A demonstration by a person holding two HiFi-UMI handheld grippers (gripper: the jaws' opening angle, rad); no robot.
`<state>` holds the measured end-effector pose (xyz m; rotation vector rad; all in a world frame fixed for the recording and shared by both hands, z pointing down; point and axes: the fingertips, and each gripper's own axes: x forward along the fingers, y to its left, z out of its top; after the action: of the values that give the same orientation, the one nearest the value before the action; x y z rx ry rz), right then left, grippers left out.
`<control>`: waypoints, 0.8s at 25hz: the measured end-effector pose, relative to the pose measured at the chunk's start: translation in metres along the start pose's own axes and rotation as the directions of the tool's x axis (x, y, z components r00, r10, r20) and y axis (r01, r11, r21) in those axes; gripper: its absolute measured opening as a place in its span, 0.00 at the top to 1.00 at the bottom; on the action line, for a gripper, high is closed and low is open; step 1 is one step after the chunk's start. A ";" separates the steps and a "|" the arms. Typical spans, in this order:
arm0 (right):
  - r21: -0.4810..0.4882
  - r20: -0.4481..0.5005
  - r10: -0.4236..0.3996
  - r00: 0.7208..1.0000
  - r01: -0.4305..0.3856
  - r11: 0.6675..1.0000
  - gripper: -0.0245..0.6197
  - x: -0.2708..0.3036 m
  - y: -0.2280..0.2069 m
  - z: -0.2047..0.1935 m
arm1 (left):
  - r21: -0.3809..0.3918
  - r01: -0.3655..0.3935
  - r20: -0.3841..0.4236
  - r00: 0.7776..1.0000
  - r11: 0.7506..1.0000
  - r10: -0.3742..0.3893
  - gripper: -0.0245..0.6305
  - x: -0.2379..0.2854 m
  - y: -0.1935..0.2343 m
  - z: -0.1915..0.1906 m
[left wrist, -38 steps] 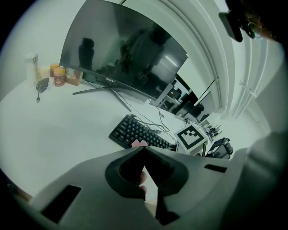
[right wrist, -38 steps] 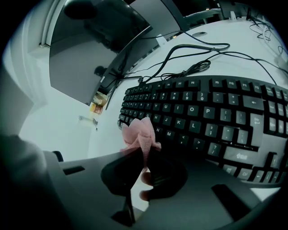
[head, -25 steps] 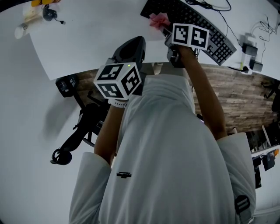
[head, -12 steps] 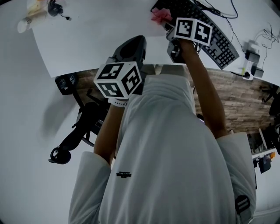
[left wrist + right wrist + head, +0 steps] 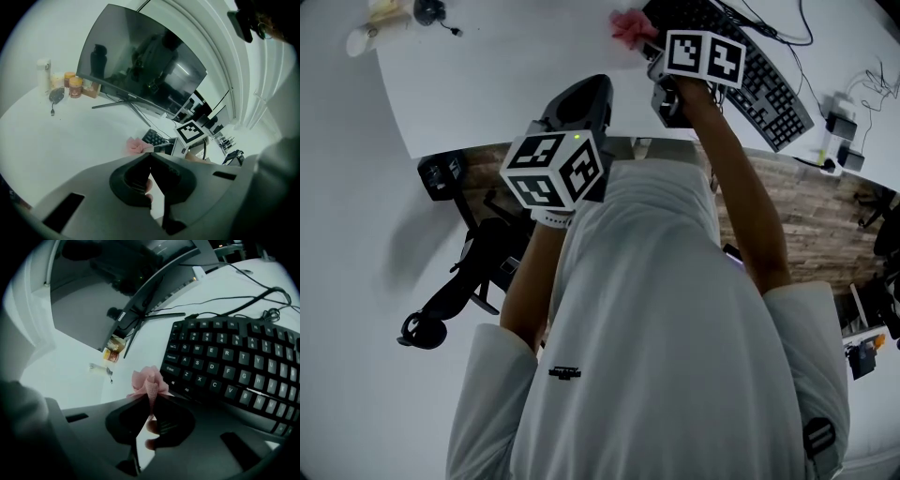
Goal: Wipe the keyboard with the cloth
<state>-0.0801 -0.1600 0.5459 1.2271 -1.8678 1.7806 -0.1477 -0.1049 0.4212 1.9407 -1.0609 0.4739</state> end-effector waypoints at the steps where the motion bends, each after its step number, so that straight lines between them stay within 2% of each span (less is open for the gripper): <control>1: -0.019 0.006 0.009 1.000 -0.009 1.000 0.91 -0.003 0.006 0.002 | 0.000 0.001 0.004 1.000 1.000 -0.001 0.94 -0.001 -0.001 0.000; 5: -0.076 0.040 0.050 0.998 -0.047 0.996 0.91 -0.019 0.026 0.009 | -0.003 0.010 0.021 1.000 1.000 -0.010 0.94 -0.007 -0.010 -0.002; 9: -0.174 0.083 0.078 0.994 -0.063 0.983 0.91 -0.046 0.043 0.015 | 0.001 0.025 0.050 0.998 1.000 -0.025 0.94 -0.013 -0.021 0.001; 16: -0.323 0.169 0.093 0.981 -0.034 0.946 0.91 -0.100 0.066 0.017 | 0.009 0.045 0.124 0.991 0.999 -0.046 0.94 -0.031 -0.031 0.015; 20: -0.391 0.211 0.101 0.972 -0.011 0.920 0.91 -0.130 0.081 0.018 | 0.024 0.048 0.203 0.978 0.999 -0.052 0.94 -0.051 -0.035 0.032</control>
<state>-0.0548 -0.1378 0.3950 1.2710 -2.2663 1.2442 -0.1501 -0.0964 0.3521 2.0609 -1.1356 0.2614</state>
